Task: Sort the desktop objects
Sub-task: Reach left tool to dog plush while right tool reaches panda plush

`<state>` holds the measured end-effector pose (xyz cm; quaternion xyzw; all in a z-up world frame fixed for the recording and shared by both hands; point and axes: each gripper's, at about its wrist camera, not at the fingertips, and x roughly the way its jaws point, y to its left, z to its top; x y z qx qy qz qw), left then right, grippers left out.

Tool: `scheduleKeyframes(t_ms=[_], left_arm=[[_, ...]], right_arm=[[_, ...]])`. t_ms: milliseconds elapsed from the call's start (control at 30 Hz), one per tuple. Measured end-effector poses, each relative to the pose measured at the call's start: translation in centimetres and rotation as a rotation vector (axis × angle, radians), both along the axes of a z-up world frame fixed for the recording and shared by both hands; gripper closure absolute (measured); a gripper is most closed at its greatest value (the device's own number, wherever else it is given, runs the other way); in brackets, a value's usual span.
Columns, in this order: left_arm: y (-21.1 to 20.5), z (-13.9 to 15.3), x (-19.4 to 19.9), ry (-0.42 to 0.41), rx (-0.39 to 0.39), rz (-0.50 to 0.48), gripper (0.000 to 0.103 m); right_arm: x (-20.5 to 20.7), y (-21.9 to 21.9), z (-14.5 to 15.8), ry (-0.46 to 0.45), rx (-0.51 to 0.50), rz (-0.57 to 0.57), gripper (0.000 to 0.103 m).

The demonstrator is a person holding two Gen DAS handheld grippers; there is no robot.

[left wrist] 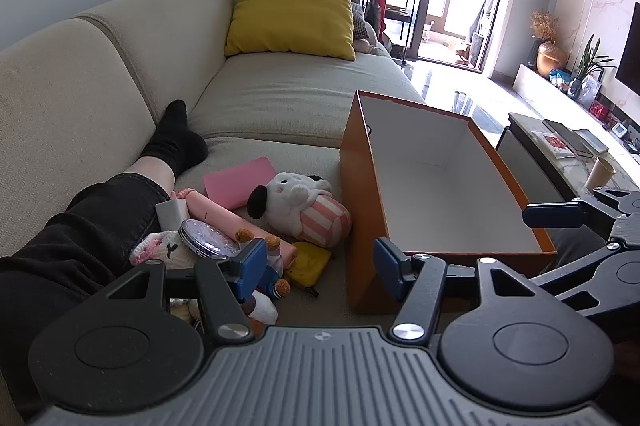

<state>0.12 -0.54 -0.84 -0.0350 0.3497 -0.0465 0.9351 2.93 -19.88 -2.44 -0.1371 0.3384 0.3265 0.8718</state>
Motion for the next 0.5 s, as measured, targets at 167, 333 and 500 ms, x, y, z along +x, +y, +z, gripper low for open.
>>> scheduleKeyframes(t_ms=[167,333,500], left_arm=[[0.11,-0.06,0.01,0.008,0.001,0.003,0.033],[0.13,-0.15,0.07,0.014,0.002,0.003,0.033],[0.16,-0.23,0.03,0.017,0.003,0.005,0.033]], right_arm=[[0.11,0.11,-0.14,0.009,-0.001,0.000,0.001],[0.16,0.17,-0.28,0.017,-0.001,0.002,0.001],[0.13,0.26,-0.32,0.020,-0.001,0.005,0.001]])
